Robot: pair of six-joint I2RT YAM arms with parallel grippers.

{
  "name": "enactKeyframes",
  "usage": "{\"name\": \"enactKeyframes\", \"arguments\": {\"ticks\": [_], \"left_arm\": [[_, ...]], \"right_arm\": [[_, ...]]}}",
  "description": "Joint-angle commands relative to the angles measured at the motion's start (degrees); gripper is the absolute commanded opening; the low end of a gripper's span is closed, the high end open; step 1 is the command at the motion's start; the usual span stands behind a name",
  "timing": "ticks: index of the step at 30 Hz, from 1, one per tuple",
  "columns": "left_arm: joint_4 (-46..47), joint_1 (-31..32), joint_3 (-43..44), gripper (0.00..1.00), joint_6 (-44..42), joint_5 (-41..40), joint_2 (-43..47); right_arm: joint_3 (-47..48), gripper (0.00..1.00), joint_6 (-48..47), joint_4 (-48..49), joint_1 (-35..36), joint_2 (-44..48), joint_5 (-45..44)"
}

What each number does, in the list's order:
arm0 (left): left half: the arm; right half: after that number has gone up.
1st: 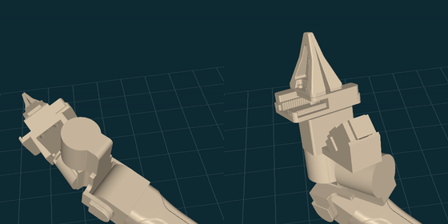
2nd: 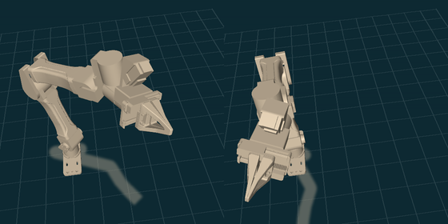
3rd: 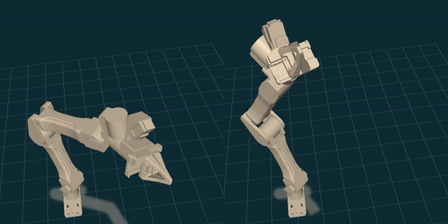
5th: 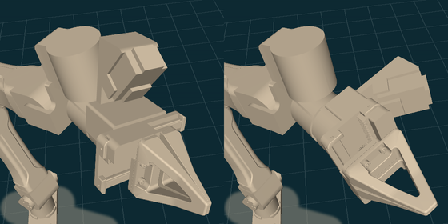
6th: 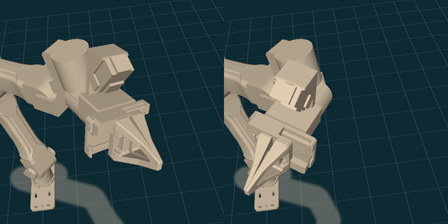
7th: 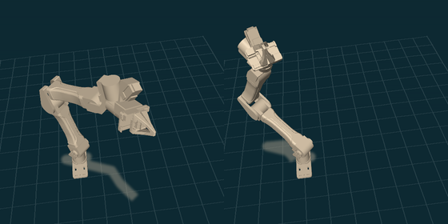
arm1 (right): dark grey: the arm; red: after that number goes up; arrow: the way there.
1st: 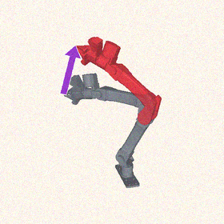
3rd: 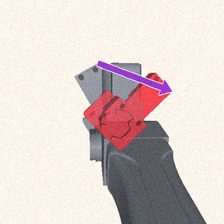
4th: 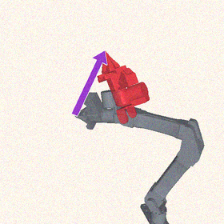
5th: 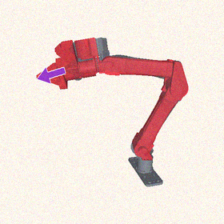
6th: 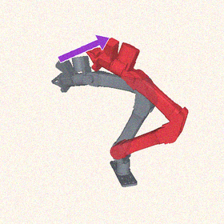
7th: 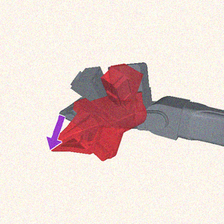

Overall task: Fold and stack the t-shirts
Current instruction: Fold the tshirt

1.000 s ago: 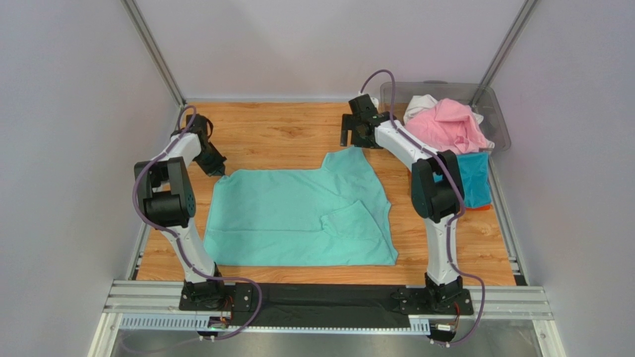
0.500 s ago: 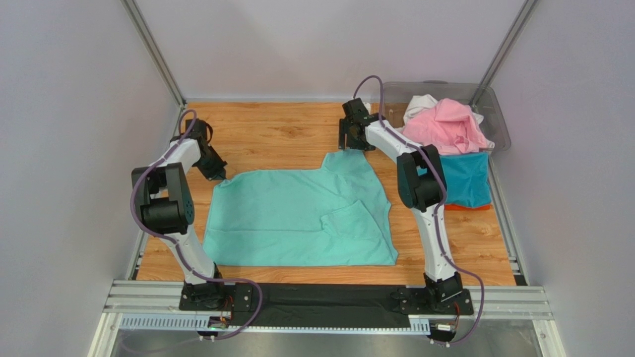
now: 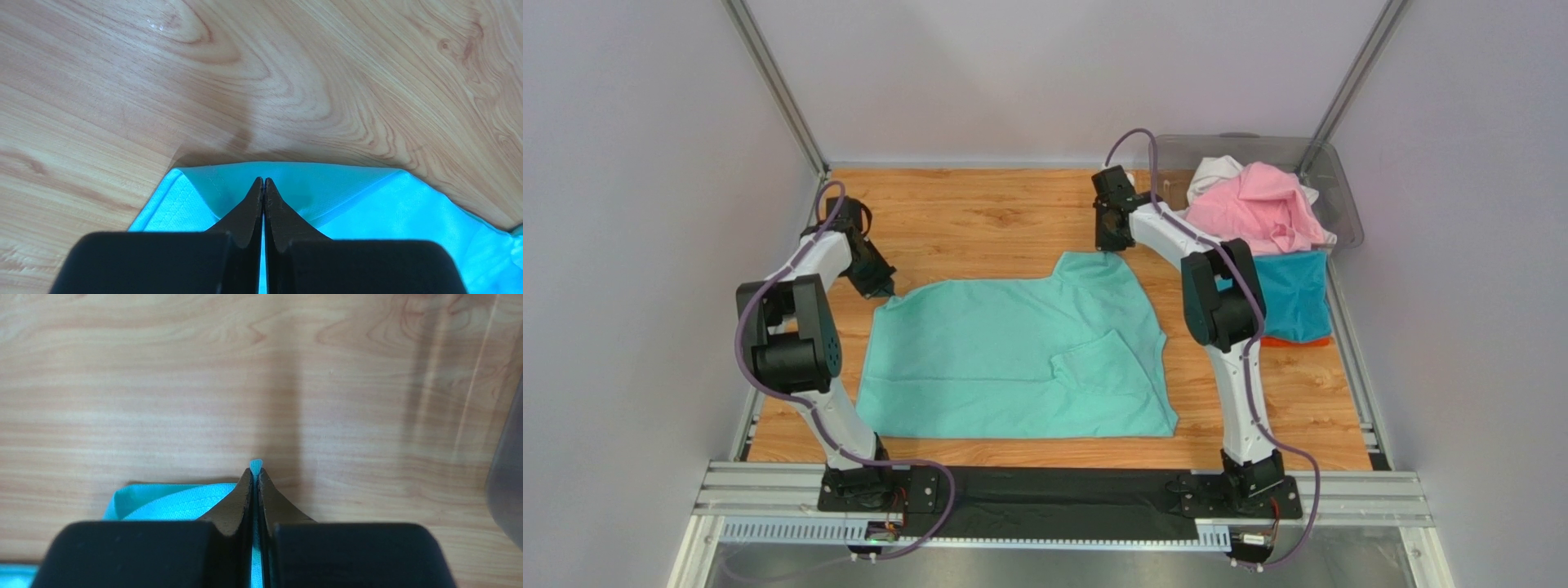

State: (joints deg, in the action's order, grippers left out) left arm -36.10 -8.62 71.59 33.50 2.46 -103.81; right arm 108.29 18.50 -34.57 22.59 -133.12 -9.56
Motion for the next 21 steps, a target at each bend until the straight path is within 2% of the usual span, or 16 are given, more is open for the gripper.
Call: {"name": "enactKeyframes", "arguments": {"ticks": [1, 6, 15, 21], "left_arm": [[0.15, 0.01, -0.66, 0.00, -0.45, -0.61, 4.14], [-0.73, 0.01, -3.03, 0.00, 0.60, -1.84, 7.91], [-1.87, 0.01, -9.80, 0.00, 2.10, -6.23, 16.78], [-2.40, 0.01, -15.25, 0.00, 2.98, -9.66, 23.21]], "right_arm": [[-4.47, 0.00, -2.59, 2.83, 0.52, 7.86, 2.35], [-13.44, 0.00, -5.31, 4.86, 1.75, 17.79, 5.78], [-32.15, 0.00, -5.76, 5.04, 5.18, 35.02, 6.22], [-41.31, 0.00, -5.06, 3.54, 7.46, 45.66, 5.79]]}}
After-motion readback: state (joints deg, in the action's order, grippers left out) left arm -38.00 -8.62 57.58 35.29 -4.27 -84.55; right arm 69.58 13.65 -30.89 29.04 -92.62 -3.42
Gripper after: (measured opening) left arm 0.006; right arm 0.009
